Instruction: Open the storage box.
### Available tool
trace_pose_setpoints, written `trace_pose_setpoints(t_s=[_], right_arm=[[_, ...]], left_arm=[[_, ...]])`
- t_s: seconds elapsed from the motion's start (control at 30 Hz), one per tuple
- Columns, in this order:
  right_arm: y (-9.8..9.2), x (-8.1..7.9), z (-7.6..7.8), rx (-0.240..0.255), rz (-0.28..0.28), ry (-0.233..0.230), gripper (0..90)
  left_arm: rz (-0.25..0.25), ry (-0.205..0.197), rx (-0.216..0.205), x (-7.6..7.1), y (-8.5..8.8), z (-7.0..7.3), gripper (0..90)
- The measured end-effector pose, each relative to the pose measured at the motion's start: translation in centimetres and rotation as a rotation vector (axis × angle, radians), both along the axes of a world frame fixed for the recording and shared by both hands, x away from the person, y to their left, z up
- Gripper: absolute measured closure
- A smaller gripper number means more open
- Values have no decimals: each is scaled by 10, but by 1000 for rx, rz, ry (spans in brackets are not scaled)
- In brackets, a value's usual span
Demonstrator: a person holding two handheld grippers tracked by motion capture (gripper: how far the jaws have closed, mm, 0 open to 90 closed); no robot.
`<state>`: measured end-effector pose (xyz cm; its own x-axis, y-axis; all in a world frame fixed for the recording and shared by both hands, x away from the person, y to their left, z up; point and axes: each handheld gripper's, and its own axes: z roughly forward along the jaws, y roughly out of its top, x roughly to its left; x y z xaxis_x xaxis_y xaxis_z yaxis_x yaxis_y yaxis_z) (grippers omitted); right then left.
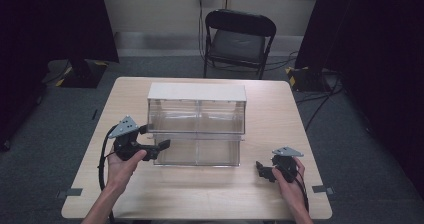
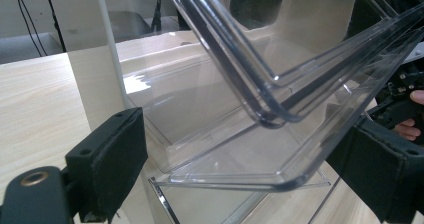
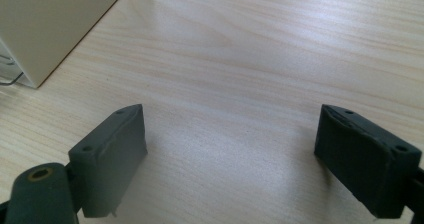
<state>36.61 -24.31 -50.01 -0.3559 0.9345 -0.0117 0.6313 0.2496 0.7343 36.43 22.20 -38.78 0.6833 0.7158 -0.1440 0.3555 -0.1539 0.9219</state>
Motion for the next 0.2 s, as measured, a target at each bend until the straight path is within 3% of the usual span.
trace_pose_setpoints(t_s=[0.2], right_arm=[[0,0,0,0,0,0,124]], left_arm=[[-2,-2,4,0,0,-1,104]])
